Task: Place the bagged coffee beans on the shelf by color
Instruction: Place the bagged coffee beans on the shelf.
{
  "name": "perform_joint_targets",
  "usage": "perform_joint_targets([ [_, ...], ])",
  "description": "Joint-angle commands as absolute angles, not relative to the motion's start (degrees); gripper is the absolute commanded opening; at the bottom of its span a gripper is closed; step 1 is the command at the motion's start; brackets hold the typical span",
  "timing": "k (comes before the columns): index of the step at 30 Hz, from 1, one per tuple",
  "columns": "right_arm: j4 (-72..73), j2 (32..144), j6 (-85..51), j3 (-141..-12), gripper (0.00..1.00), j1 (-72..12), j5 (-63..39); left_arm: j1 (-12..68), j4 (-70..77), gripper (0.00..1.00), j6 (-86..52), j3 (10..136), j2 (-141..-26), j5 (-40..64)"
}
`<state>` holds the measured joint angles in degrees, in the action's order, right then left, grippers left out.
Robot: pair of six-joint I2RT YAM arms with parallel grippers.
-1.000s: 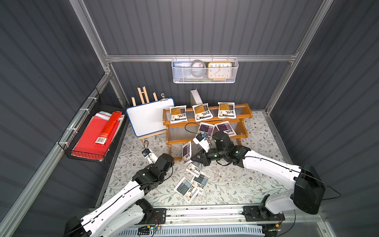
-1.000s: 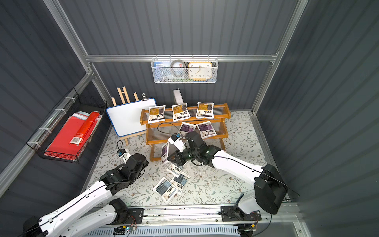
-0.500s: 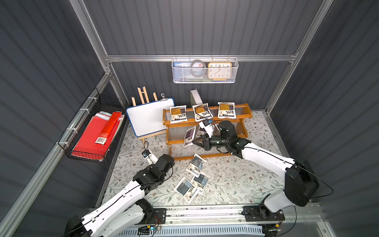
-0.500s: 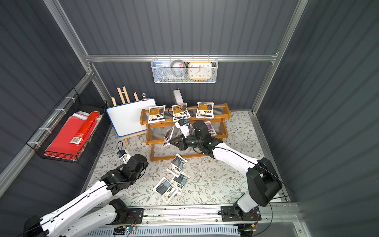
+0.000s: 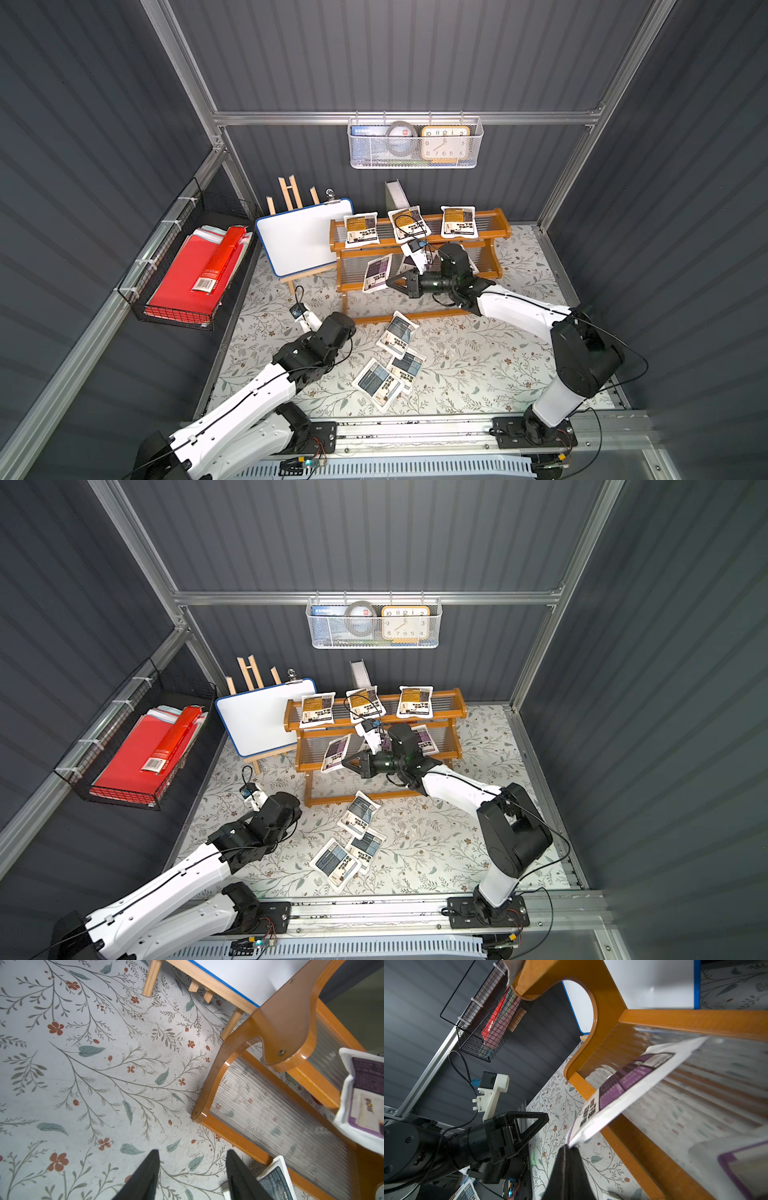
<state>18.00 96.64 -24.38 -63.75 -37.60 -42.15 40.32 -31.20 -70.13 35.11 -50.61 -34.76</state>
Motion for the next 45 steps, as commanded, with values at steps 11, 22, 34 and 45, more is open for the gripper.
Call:
perform_joint_targets([
  [11,13.9,98.3,-25.3,-65.8,0.07,-37.9,-34.8,40.0,-31.0,0.56,-68.4,35.8,-51.2,-34.7],
  [22,19.1,92.9,-30.4,-58.0,0.47,-39.7,-24.4,40.1,-29.5,0.56,-66.9,36.3,-53.1,-33.9],
  [34,16.3,83.9,-30.2,-51.1,0.48,-42.9,-22.7,40.1,-29.0,0.56,-66.5,35.9,-52.9,-33.9],
  [45,17.7,90.9,-28.6,-54.0,0.0,-47.3,-21.1,40.1,-29.2,0.56,-66.8,35.9,-53.1,-34.2],
])
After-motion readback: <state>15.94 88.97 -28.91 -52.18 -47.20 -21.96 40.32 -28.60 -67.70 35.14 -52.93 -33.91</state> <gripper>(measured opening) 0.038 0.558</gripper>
